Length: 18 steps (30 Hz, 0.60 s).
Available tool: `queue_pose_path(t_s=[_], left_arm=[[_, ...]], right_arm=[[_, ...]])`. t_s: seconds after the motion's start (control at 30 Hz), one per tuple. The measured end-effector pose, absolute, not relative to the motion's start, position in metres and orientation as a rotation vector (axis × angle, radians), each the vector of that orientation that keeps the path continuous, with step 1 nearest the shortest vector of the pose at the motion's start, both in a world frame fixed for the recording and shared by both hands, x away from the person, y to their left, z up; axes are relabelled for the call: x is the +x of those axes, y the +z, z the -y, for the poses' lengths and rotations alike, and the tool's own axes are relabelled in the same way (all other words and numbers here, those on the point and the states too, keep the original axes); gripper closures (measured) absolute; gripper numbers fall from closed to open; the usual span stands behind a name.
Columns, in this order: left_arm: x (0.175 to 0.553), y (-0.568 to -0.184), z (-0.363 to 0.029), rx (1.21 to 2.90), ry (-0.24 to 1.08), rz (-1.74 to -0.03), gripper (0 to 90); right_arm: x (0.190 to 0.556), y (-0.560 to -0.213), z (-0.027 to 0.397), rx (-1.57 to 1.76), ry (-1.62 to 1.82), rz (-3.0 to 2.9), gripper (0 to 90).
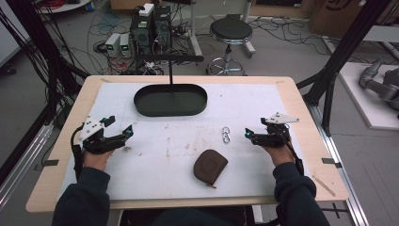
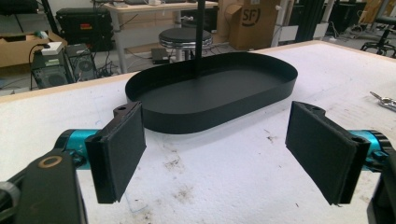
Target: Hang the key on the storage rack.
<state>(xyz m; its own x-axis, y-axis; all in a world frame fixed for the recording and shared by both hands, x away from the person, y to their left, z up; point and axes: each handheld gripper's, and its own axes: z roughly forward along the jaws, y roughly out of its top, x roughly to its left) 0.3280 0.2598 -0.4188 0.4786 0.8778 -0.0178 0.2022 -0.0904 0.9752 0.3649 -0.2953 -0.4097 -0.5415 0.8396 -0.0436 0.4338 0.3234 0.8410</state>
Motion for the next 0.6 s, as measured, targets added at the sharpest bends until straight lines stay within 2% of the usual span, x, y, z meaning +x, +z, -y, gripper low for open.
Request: queue_pose_path(t_s=[0.47, 0.53, 0.6], left_arm=[[0.3276, -0.4193, -0.2603, 1.583, 0.739, -0.969, 20.5], [0.3270, -0.4191, -0.2606, 1.587, 0.741, -0.966, 20.5], [0.3268, -0.4191, -0.2607, 1.589, 0.741, -0.966, 20.7]], right_arm=[[0.3628, -0.4093, 0.2948, 1.141, 1.123, -2.112, 20.5], [0.3624, -0.4091, 0.2944, 1.157, 1.126, -2.123, 26.3], [0.3631, -0.4096, 0.2925, 1.163, 1.130, -2.129, 26.9]])
